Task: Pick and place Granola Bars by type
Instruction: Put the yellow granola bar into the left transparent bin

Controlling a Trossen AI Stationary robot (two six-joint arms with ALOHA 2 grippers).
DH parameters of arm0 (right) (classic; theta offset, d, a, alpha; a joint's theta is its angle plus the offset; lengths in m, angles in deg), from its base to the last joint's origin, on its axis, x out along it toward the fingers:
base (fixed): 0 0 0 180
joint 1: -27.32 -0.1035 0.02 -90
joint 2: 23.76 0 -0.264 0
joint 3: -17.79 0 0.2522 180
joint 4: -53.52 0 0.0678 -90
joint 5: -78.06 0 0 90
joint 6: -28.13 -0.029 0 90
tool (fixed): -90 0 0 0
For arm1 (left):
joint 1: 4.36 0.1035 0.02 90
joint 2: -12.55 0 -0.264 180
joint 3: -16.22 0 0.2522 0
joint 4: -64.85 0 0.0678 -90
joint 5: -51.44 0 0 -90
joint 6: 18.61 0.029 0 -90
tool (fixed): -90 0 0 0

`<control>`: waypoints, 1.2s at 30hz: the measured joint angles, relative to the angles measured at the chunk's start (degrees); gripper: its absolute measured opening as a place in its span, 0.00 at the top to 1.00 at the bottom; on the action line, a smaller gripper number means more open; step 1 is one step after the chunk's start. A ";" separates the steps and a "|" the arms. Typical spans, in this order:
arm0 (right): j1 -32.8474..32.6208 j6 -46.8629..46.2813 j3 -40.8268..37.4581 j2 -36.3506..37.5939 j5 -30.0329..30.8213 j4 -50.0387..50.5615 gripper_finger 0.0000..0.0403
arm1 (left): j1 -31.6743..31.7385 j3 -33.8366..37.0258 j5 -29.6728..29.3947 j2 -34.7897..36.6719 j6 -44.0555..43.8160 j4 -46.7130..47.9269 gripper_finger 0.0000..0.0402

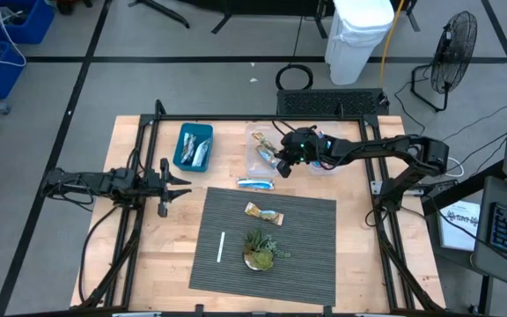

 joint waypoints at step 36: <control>0.00 0.02 -0.04 0.00 0.07 -4.09 0.87 | -0.01 0.00 0.00 0.00 0.00 -0.07 0.73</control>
